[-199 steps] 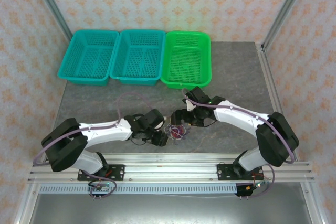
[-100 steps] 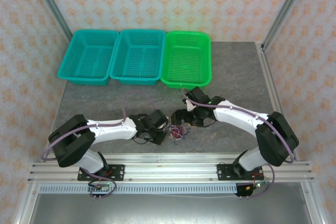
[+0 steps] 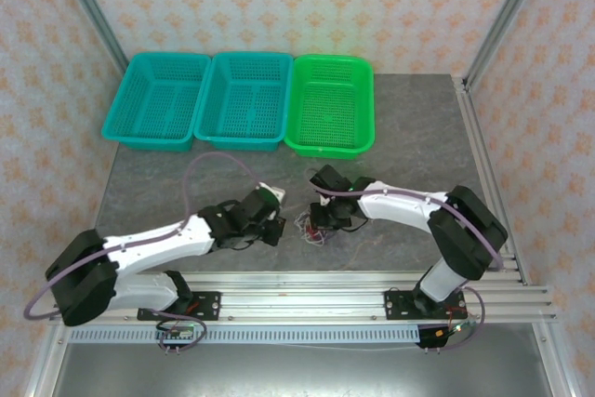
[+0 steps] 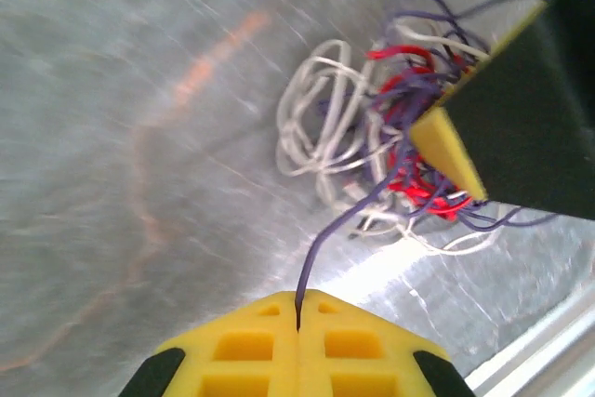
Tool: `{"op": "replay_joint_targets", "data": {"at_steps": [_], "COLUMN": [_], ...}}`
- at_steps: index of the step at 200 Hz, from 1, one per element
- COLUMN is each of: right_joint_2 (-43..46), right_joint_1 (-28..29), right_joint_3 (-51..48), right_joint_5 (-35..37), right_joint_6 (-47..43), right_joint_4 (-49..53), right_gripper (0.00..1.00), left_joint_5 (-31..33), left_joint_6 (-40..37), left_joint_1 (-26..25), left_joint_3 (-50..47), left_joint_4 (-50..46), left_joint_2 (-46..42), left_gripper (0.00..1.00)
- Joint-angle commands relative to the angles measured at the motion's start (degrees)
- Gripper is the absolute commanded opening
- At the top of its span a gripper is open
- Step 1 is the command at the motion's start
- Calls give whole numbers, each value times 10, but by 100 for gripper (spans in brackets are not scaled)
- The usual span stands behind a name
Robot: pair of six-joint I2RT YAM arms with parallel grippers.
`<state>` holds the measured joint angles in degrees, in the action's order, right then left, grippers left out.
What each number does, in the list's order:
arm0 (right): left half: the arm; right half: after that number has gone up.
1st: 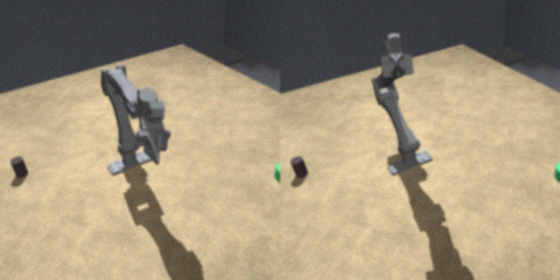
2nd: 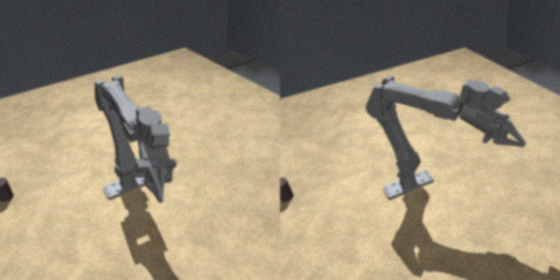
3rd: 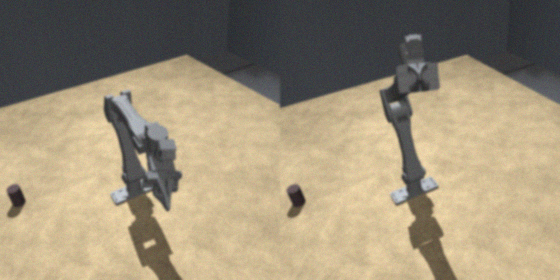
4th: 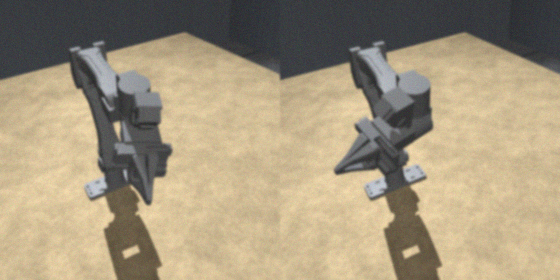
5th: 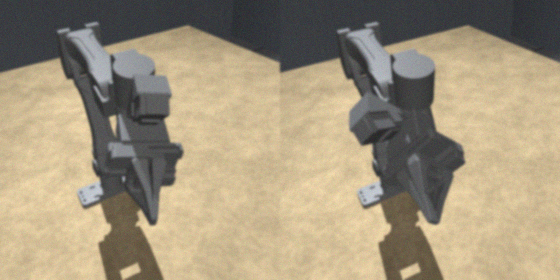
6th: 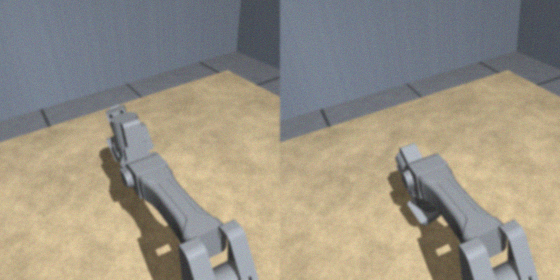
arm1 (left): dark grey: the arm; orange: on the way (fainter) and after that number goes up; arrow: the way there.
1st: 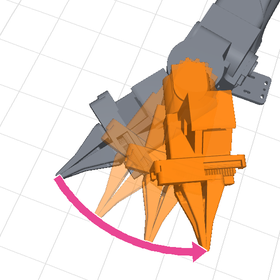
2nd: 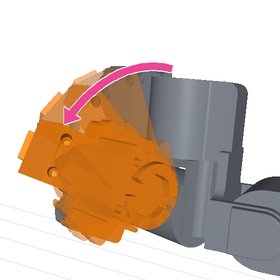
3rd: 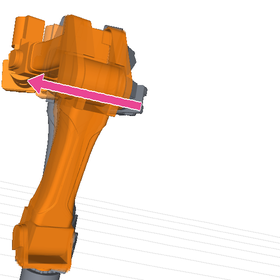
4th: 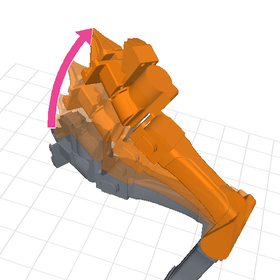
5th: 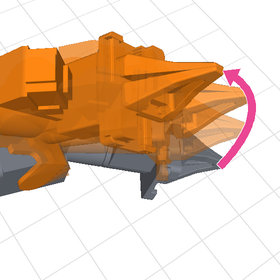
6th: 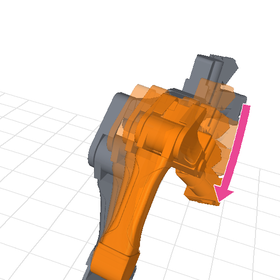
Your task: Untangle the cables
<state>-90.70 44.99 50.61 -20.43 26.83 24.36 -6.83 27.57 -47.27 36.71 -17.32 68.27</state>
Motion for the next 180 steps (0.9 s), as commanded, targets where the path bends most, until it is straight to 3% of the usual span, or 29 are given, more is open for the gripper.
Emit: {"op": "replay_joint_targets", "data": {"at_steps": [1,21,50,70,81,111,133,161,180], "right_joint_2": [50,86,123,148,166,242,294,327,315], "right_joint_1": [-62,-117,-137,-133,-119,-44,-18,34,50], "right_joint_3": [-52,-86,-106,-111,-105,-85,-104,-156,-165], "right_joint_5": [138,168,184,137,151,261,263,289,334], "right_joint_6": [77,125,130,97,80,-40,-156,-322,-374], "right_joint_4": [0,7,12,-22,-29,-32,-91,-240,-268], "right_gripper": [8,5,13,30,44,62,67,72,86], "left_joint_5": [67,55,24,-18,-36,-49,-56,-63,-66], "left_joint_6": [27,27,50,53,55,52,42,34,34], "left_joint_1": [75,131,161,161,161,160,161,161,160], "left_joint_3": [-18,-28,-21,-18,-20,-26,-20,-16,-14], "left_joint_4": [-76,-83,-70,-40,-23,0,-1,2,1], "left_joint_2": [-59,-111,-127,-116,-115,-130,-142,-153,-151], "left_gripper": [0,0,0,0,0,0,0,0,0]}}
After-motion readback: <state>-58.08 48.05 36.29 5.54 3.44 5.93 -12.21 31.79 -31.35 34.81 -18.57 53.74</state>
